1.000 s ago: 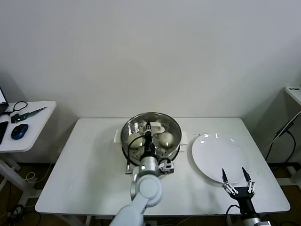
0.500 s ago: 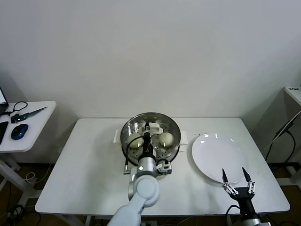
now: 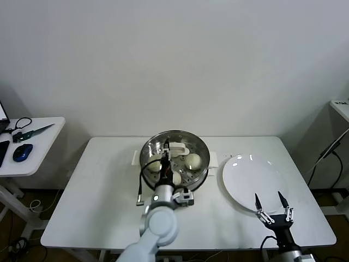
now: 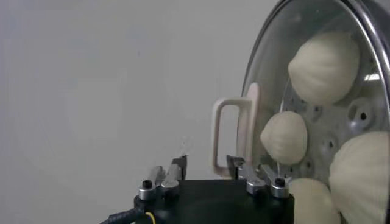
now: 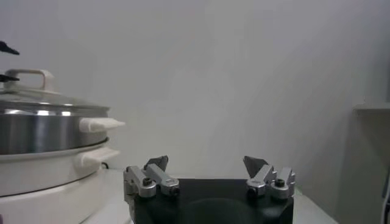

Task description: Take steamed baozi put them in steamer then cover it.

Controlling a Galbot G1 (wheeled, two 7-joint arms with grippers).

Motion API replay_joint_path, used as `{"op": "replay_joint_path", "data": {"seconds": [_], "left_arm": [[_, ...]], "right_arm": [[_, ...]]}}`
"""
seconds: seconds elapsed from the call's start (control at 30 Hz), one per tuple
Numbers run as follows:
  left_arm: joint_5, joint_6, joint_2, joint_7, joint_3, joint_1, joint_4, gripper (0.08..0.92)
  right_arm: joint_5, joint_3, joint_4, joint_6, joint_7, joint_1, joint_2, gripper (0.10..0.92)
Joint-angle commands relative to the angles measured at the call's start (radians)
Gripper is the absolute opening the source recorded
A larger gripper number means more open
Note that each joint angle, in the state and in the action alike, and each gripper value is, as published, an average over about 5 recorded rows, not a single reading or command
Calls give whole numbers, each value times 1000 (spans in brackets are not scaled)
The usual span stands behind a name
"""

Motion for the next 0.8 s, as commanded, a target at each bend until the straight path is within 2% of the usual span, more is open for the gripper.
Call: {"op": "replay_joint_path", "data": {"seconds": [0.03, 0.23, 0.37, 0.5, 0.6, 0.7, 0.8], "left_arm": [[-11, 6, 2, 20, -1, -15, -26, 512], [-141, -4, 94, 13, 4, 59, -166, 685], [-258, -45, 133, -56, -17, 122, -269, 786], [-447, -136, 165, -150, -93, 194, -359, 819], [-628, -224, 180, -247, -194, 258, -389, 822], [-863, -360, 163, -354, -365, 332, -396, 823], [-1130, -492, 129, -383, -589, 410, -396, 823]], "right_arm": [[20, -24, 29, -94, 41, 8, -11, 823], [-6, -32, 24, -105, 62, 17, -12, 823], [-8, -31, 17, -99, 77, 27, -1, 823], [-10, -31, 6, -81, 84, 27, 12, 823], [-14, -32, -8, -65, 81, 24, 19, 823], [-18, -35, -27, -52, 78, 29, 25, 823], [-26, -38, -45, -35, 78, 40, 34, 823]]}}
